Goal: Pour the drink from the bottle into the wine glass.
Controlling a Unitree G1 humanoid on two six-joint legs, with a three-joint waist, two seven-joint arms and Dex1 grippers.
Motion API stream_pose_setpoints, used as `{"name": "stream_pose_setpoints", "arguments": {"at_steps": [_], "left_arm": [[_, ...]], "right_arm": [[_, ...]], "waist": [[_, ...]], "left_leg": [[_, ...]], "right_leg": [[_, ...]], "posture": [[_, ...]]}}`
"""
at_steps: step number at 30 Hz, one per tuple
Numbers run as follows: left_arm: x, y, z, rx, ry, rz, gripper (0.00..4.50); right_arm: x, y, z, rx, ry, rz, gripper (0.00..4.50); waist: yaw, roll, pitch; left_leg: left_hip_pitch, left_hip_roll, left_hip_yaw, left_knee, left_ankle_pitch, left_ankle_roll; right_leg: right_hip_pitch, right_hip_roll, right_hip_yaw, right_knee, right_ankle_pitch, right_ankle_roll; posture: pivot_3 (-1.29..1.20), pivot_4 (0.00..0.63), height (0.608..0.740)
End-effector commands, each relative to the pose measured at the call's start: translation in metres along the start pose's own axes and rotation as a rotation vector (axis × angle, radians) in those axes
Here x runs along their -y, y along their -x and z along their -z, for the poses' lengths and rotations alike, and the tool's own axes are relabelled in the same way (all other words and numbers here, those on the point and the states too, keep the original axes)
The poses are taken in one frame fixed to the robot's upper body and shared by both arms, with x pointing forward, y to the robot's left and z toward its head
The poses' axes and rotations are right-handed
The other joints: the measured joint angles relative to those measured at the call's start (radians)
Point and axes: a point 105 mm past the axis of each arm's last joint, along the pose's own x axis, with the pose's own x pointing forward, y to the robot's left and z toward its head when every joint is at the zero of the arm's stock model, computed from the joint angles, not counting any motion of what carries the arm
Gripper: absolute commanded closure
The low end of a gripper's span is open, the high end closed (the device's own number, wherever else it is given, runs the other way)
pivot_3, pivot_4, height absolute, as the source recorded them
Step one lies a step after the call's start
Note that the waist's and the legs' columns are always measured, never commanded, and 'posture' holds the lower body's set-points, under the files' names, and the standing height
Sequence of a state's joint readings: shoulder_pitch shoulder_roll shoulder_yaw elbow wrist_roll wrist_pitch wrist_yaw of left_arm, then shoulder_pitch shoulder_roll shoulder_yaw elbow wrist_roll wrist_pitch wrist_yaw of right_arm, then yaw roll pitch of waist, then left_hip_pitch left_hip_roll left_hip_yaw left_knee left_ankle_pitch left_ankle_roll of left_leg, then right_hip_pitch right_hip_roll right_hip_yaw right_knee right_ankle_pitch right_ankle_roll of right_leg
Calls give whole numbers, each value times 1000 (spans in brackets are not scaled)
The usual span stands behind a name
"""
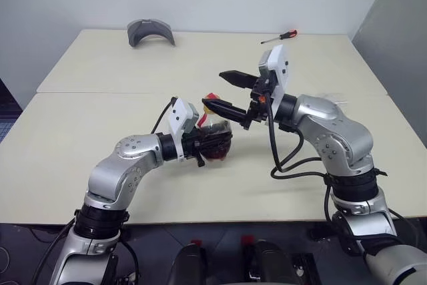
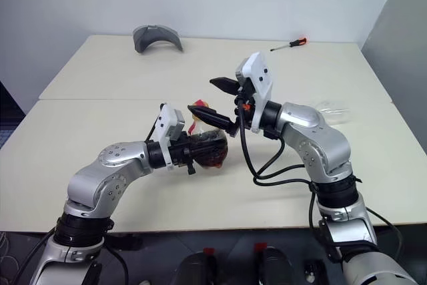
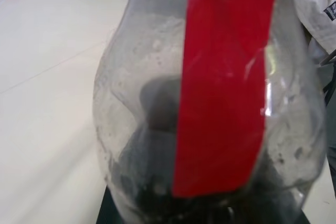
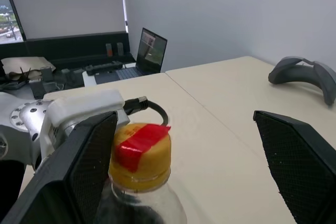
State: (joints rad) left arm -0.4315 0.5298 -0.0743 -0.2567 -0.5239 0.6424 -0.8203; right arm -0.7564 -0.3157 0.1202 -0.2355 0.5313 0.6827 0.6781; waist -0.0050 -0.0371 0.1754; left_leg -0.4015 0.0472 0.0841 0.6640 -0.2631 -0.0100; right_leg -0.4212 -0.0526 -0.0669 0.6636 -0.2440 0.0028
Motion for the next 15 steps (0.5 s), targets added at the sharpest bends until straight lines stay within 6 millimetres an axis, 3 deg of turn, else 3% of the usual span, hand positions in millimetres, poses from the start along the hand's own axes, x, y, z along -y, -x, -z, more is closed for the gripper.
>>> {"name": "stream_pose_setpoints", "arguments": {"at_steps": [1,15], "left_arm": [[2,6,-19,56,-68,13,3511],[0,10,-18,46,-74,7,3511]], "right_arm": [[10,13,-5,8,19,45,90],[8,40,1,-50,9,20,90]], "waist": [[0,0,0],[0,0,0]], "left_leg": [[0,0,0,0,0,0],[0,0,0,0,0,0]], "right_leg": [[0,0,0,0,0,0],[0,0,0,0,0,0]], "posture": [[0,150,740],[0,150,740]]}}
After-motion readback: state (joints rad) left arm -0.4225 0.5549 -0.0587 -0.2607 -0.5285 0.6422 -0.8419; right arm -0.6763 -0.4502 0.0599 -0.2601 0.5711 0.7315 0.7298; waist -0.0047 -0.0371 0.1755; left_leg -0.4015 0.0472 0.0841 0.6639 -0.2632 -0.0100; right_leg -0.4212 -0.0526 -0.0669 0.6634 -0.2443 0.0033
